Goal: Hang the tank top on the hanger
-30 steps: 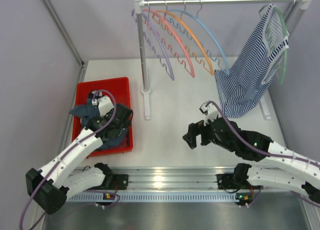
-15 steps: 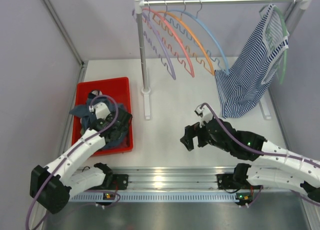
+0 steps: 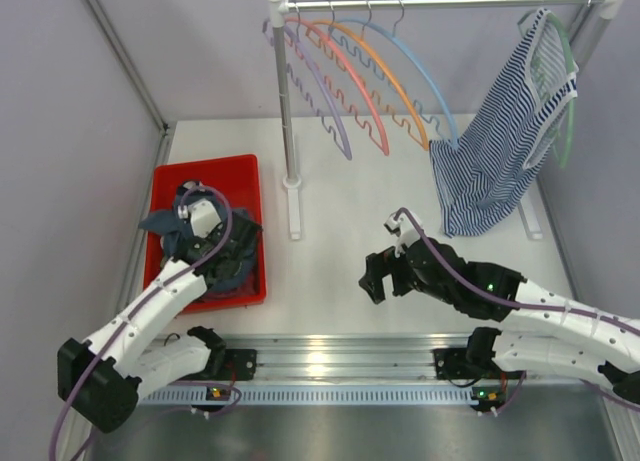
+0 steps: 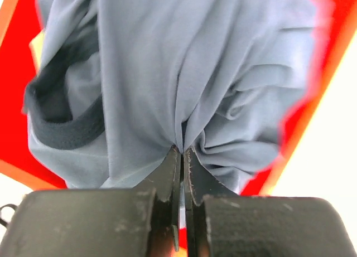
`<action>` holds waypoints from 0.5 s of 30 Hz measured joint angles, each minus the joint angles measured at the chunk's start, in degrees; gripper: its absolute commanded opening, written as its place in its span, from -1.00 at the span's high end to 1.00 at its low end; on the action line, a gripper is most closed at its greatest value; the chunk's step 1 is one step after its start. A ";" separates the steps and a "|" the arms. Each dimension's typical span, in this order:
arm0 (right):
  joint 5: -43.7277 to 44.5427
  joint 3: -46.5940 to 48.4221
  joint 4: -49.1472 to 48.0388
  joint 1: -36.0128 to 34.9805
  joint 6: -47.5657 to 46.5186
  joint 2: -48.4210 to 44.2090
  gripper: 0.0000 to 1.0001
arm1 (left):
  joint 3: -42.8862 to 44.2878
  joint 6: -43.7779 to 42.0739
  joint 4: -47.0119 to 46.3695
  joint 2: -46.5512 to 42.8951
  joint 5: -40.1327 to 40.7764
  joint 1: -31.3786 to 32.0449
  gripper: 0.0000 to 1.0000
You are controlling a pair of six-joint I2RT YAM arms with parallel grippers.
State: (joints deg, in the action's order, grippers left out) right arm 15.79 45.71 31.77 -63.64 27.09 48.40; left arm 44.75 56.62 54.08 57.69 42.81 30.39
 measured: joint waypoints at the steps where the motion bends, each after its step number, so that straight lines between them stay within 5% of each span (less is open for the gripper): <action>1: 0.02 0.02 0.02 0.00 -0.04 0.00 -0.99 | 1.44 -1.25 0.15 -0.42 -0.85 0.00 1.00; 15: 4.66 4.96 2.25 0.00 -1.92 0.90 -0.99 | 34.51 -19.82 -0.22 1.51 -22.51 0.22 1.00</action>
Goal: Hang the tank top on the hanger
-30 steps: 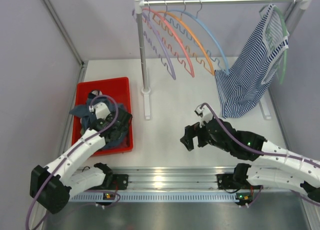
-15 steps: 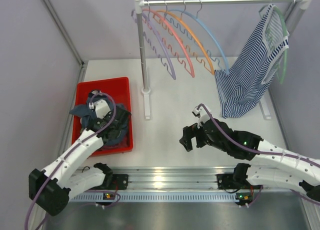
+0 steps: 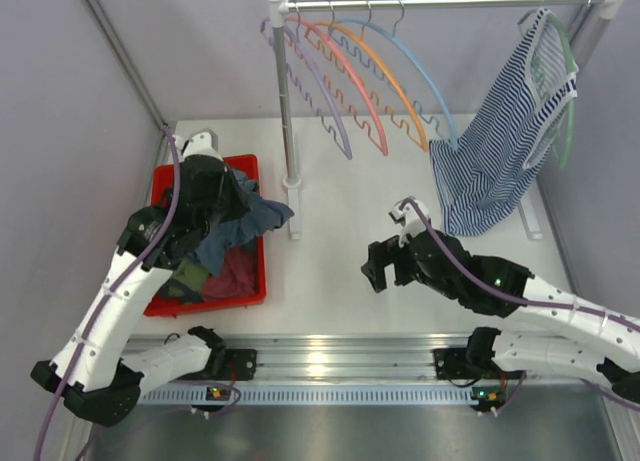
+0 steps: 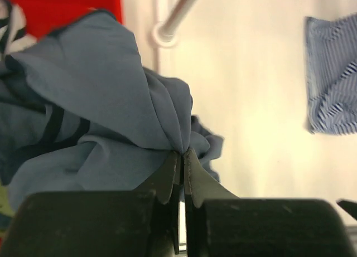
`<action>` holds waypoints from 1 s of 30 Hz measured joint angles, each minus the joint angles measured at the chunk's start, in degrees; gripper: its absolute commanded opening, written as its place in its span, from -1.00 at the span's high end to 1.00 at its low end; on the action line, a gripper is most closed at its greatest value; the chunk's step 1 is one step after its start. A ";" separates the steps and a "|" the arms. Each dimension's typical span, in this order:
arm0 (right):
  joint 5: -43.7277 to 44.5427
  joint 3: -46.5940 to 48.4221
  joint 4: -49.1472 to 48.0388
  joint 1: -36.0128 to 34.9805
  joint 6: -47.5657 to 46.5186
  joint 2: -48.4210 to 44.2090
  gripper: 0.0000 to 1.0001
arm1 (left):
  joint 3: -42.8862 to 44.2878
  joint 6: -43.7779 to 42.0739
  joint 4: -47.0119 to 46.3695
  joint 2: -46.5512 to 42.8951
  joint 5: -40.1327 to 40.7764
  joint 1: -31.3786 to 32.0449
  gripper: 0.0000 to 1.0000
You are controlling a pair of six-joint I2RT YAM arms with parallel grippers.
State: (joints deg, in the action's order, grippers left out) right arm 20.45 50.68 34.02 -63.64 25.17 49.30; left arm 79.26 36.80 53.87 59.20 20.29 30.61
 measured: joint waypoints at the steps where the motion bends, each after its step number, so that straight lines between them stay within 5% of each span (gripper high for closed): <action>1: 0.61 0.55 0.04 0.00 -0.15 0.00 -0.99 | 1.57 -1.25 0.00 0.42 -2.29 0.04 1.00; 19: 8.81 5.38 -0.13 0.02 -4.59 -2.47 -0.99 | 32.57 -11.67 -0.26 11.02 -26.99 5.62 1.00; 26: 9.77 5.38 -0.15 0.02 -5.22 -4.46 -0.99 | 39.17 -11.69 -0.66 13.51 -33.46 5.73 1.00; 30: 10.05 5.33 -0.13 0.02 -5.11 -5.16 -1.00 | 35.12 -11.52 -3.13 13.20 -36.59 6.29 1.00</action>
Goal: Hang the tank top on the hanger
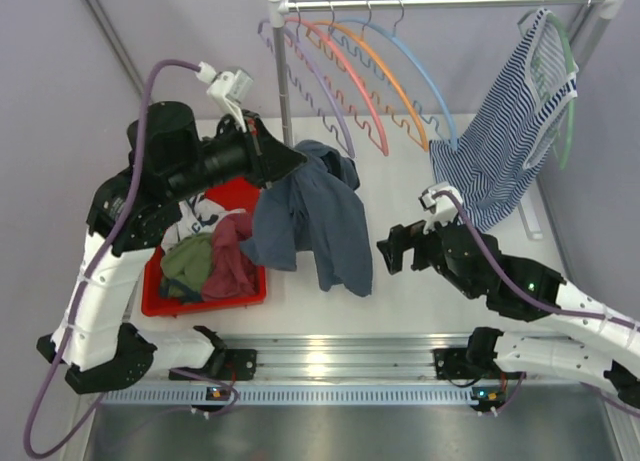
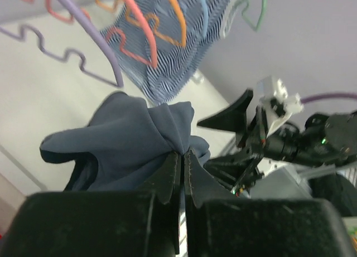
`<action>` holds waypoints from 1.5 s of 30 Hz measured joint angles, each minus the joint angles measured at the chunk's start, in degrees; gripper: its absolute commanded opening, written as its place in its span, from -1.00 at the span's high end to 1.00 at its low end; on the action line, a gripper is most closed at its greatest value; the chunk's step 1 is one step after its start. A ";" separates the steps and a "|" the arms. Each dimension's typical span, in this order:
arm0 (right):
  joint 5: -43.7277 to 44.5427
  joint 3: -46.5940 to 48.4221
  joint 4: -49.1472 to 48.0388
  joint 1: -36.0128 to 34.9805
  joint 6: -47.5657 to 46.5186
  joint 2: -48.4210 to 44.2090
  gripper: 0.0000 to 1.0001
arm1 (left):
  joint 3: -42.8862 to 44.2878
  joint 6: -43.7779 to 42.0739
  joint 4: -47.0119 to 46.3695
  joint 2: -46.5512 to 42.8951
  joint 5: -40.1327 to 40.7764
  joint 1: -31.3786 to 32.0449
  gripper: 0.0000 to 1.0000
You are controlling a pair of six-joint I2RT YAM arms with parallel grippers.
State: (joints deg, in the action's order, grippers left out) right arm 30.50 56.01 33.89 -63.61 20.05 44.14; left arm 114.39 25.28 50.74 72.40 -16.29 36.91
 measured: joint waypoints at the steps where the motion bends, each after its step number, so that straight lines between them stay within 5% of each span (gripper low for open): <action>1: 0.13 -0.09 0.00 0.00 0.11 -0.24 -0.99 | -3.19 0.11 -1.07 -0.83 -0.28 0.66 1.00; 13: 0.50 -7.56 1.36 0.00 7.65 -3.78 -0.99 | -63.67 11.52 -24.96 -5.53 3.93 23.50 1.00; 14: 0.52 -8.39 1.75 0.00 8.66 -3.56 -1.00 | -67.60 13.09 -26.69 -4.83 4.37 25.75 0.89; 15: 0.52 -9.27 2.21 0.00 9.84 -3.41 -0.99 | -71.01 14.69 -28.24 -3.82 4.72 28.06 0.50; 16: 0.52 -10.19 3.04 0.00 11.13 -2.99 -0.99 | -72.98 15.54 -29.46 -2.95 4.87 29.68 0.32; 19: 0.52 -12.68 4.31 0.02 14.43 -1.92 -1.00 | -75.38 18.53 -32.46 0.39 5.42 32.92 -0.24; 27: -0.90 -17.66 5.55 0.85 21.68 1.36 -0.79 | -74.55 20.02 -35.30 -3.48 12.24 35.15 -0.39; 33: -6.80 -23.58 2.32 4.79 24.13 0.83 -0.64 | -68.32 19.65 -32.33 -11.02 26.86 34.88 -0.48; 37: -12.44 -28.06 -1.90 10.80 24.55 0.79 -0.60 | -64.39 18.51 -31.69 -9.90 31.82 28.55 -0.45; 45: -21.99 -32.09 -10.49 19.61 23.82 -0.63 -0.61 | -61.88 11.17 -35.32 7.82 21.49 10.12 -0.52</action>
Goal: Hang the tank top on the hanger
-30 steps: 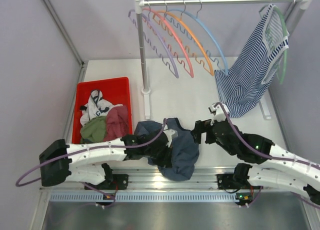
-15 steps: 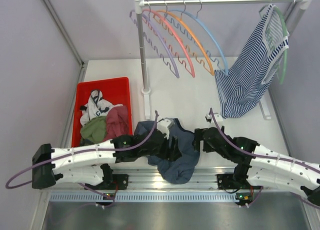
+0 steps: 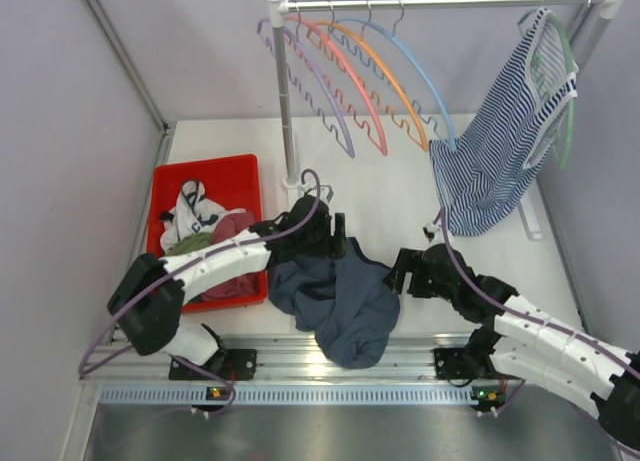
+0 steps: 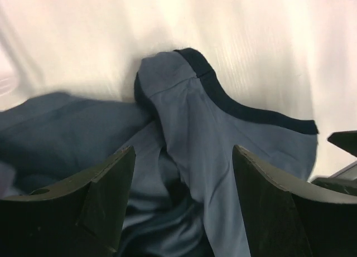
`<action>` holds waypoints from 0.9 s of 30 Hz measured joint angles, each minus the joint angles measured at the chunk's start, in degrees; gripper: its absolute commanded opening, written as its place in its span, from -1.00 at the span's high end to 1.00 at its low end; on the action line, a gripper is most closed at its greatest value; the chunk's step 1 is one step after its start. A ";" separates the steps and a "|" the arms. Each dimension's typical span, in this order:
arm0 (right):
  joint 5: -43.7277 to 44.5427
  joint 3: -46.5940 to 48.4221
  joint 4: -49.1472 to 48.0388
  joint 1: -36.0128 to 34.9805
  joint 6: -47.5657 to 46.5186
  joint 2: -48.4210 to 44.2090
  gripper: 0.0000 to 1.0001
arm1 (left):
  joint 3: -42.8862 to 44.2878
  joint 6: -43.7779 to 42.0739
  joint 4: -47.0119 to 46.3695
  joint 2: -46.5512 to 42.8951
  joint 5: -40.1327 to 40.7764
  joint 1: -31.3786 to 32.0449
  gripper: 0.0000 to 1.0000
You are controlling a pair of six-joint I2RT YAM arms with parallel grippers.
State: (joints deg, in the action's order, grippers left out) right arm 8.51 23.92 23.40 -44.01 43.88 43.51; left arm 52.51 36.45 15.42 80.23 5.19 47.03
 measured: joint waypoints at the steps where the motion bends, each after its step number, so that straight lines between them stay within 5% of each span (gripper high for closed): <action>1: -0.72 -0.04 -1.09 0.39 -0.15 -0.15 -0.61 | 0.92 -0.72 -0.52 2.75 -1.73 -0.72 -0.54; 7: -2.62 -0.72 -5.44 1.51 -0.15 -0.96 -0.62 | 3.39 -3.15 -3.52 12.52 -8.92 -2.60 -0.51; 13: -3.78 -2.67 -9.57 3.67 -0.07 2.14 -0.54 | 6.05 -4.46 -5.29 17.35 -10.49 -3.48 -0.16; 19: -4.68 -4.46 -13.31 6.34 0.22 5.79 0.06 | 7.52 -5.66 -5.97 17.92 -12.07 -3.93 0.88; 20: -5.01 -4.55 -13.73 6.71 0.24 6.27 0.37 | 7.74 -5.90 -6.21 17.92 -12.33 -3.96 1.00; 23: -5.88 -4.55 -14.75 7.39 0.02 6.86 0.98 | 7.91 -6.45 -6.73 17.81 -13.40 -3.98 1.00; 27: -5.51 -4.07 -12.96 7.82 -0.81 5.01 1.00 | 7.91 -6.64 -5.66 15.41 -13.77 -3.98 1.00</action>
State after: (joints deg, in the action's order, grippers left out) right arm 3.01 19.86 10.44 -36.18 43.07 48.51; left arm 60.42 29.80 9.76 95.64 -8.58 43.05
